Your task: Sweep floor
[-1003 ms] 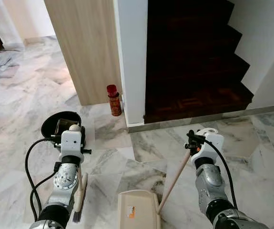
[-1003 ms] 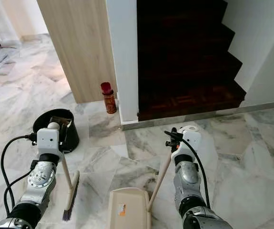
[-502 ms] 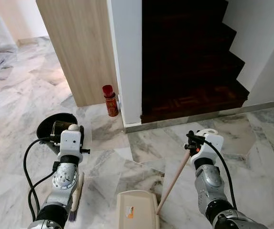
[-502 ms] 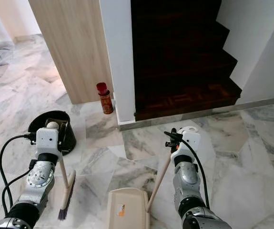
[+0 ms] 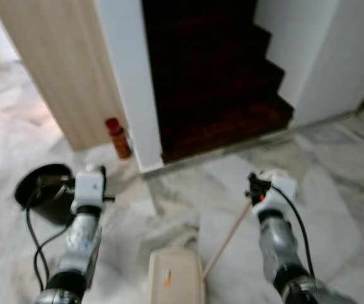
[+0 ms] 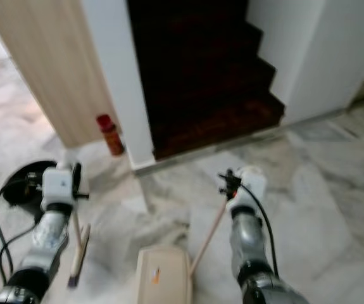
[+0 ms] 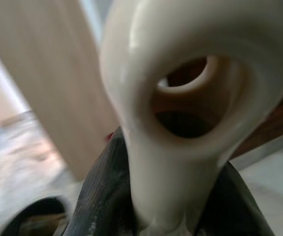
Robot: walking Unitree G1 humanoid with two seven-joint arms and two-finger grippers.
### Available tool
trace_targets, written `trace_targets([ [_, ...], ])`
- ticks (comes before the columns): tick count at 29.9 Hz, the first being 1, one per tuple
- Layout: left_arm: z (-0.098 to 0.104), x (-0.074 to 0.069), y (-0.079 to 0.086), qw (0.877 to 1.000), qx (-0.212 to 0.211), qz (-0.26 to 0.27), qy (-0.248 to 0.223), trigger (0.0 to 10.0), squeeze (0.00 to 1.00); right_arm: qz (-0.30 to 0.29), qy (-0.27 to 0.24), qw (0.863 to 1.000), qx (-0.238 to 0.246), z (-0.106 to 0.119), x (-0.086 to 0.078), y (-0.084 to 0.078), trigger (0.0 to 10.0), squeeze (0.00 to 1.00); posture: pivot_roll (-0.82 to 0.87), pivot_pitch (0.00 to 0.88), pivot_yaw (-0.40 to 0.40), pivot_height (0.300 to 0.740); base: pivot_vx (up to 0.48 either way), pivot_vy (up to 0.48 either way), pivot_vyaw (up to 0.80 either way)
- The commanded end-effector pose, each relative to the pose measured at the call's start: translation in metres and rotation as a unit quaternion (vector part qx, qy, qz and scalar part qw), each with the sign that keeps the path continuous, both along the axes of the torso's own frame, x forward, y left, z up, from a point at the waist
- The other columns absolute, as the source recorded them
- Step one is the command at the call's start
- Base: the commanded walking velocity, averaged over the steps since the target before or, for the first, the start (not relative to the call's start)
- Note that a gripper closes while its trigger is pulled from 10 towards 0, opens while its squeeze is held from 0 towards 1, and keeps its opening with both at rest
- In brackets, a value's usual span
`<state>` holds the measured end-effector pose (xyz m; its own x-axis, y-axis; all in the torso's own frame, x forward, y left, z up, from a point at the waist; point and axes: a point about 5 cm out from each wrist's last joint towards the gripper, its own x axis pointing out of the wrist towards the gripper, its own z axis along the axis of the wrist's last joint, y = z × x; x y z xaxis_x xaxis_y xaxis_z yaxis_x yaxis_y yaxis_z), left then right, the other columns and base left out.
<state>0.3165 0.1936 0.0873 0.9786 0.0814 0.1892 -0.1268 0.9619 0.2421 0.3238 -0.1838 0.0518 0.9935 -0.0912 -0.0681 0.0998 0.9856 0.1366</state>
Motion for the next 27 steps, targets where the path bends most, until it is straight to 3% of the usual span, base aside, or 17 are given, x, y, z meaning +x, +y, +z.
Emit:
trace_targets([
  [1,0.0074,0.0011,0.0033,1.0,0.005,0.001,-0.018,10.0,0.0,0.005,-0.016,1.0,0.0,0.0073,0.0048,0.0046,10.0,0.0,0.06,0.0,0.076,0.74,0.0,-0.292,-0.8],
  [27,0.0094,0.0024,0.0023,1.0,0.002,0.003,-0.023,10.0,0.0,0.007,-0.016,1.0,0.001,0.0066,0.0042,0.0054,10.0,0.0,0.05,0.0,0.076,0.74,0.0,-0.033,-0.8],
])
